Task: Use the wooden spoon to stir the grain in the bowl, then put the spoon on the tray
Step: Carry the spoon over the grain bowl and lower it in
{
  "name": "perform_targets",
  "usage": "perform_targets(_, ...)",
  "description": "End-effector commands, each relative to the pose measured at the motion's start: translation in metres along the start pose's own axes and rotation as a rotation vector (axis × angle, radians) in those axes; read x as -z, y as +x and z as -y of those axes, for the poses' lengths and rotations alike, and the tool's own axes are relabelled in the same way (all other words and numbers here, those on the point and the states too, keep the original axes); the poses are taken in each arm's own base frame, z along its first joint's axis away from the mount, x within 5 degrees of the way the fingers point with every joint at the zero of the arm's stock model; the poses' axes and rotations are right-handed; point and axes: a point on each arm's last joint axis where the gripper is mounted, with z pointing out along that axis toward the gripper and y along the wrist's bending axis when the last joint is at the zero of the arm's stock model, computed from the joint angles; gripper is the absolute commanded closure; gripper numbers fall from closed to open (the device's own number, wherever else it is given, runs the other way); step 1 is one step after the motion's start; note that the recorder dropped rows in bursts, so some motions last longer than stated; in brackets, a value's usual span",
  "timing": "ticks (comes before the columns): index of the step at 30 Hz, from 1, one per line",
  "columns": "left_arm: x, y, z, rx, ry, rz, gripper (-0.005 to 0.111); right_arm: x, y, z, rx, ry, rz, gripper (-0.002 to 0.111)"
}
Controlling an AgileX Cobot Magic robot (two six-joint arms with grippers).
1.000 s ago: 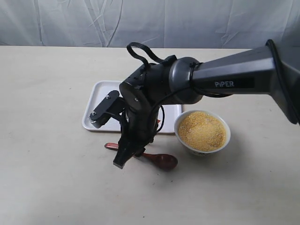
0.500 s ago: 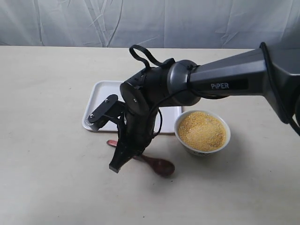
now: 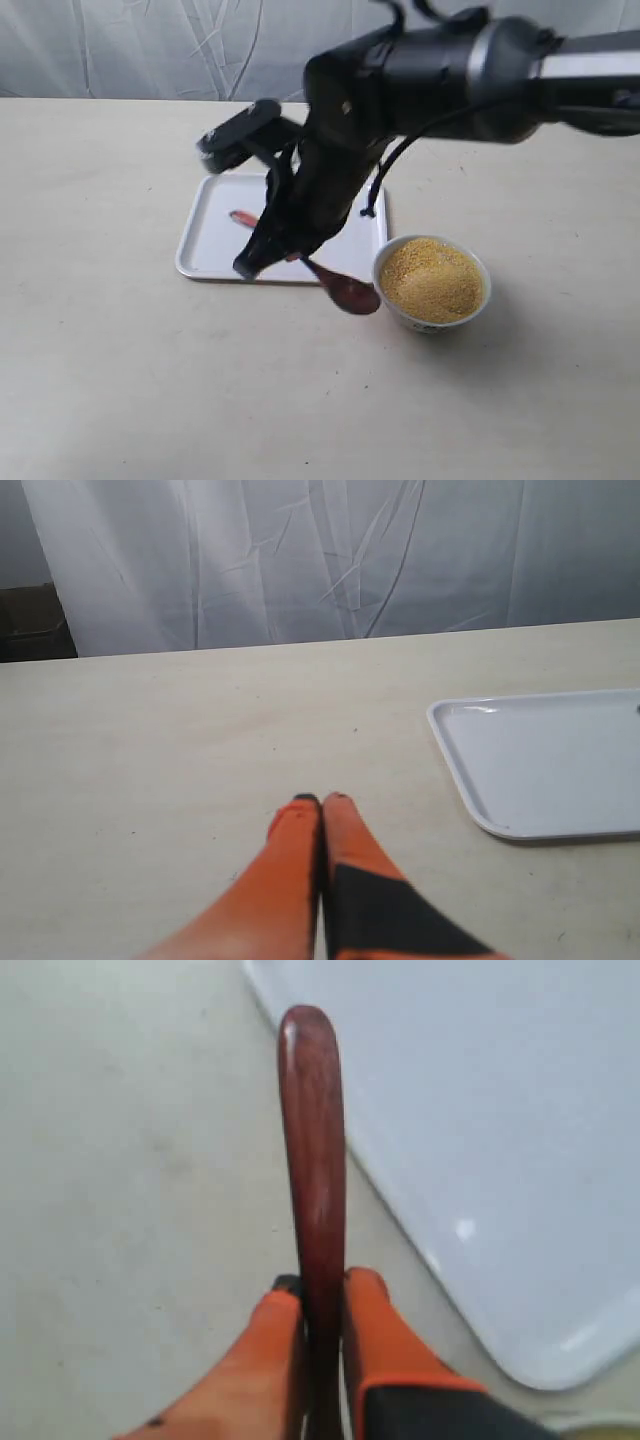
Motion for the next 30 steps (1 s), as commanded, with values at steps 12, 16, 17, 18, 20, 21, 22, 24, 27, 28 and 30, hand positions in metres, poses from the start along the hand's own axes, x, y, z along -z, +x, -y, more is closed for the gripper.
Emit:
perform_targets(12, 0.0, 0.0, 0.0, 0.003, 0.0, 0.011, 0.107, 0.056, 0.036, 0.107, -0.45, 0.097, 0.043, 0.108)
perform_targets(16, 0.0, 0.0, 0.0, 0.003, 0.0, 0.011, 0.107, 0.046, 0.042, 0.107, -0.474, 0.11, 0.059, 0.108)
perform_targets(17, 0.0, 0.0, 0.0, 0.003, 0.0, 0.011, 0.107, 0.041, 0.045, 0.107, -0.496, 0.115, 0.074, 0.108)
perform_targets(18, 0.0, 0.0, 0.0, 0.003, 0.0, 0.011, 0.107, 0.035, 0.048, 0.106, -0.521, 0.119, 0.087, 0.108)
perform_targets(20, 0.0, 0.0, 0.0, 0.003, 0.0, 0.011, 0.107, 0.024, 0.056, 0.104, -0.547, 0.125, 0.101, 0.108)
perform_targets(21, 0.0, 0.0, 0.0, 0.003, 0.0, 0.011, 0.107, 0.02, 0.059, 0.104, -0.569, 0.128, 0.114, 0.108)
perform_targets(22, 0.0, 0.0, 0.0, 0.003, 0.0, 0.011, 0.107, 0.018, 0.061, 0.104, -0.59, 0.131, 0.127, 0.108)
perform_targets(24, 0.0, 0.0, 0.0, 0.003, 0.0, 0.011, 0.107, 0.013, 0.063, 0.103, -0.644, 0.135, 0.158, 0.108)
perform_targets(27, 0.0, 0.0, 0.0, 0.003, 0.0, 0.011, 0.107, 0.008, 0.067, 0.103, -0.73, 0.136, 0.191, 0.108)
perform_targets(28, 0.0, 0.0, 0.0, 0.003, 0.0, 0.011, 0.107, 0.007, 0.069, 0.103, -0.744, 0.136, 0.195, 0.108)
perform_targets(30, 0.0, 0.0, 0.0, 0.003, 0.0, 0.011, 0.107, 0.003, 0.072, 0.102, -0.776, 0.139, 0.204, 0.108)
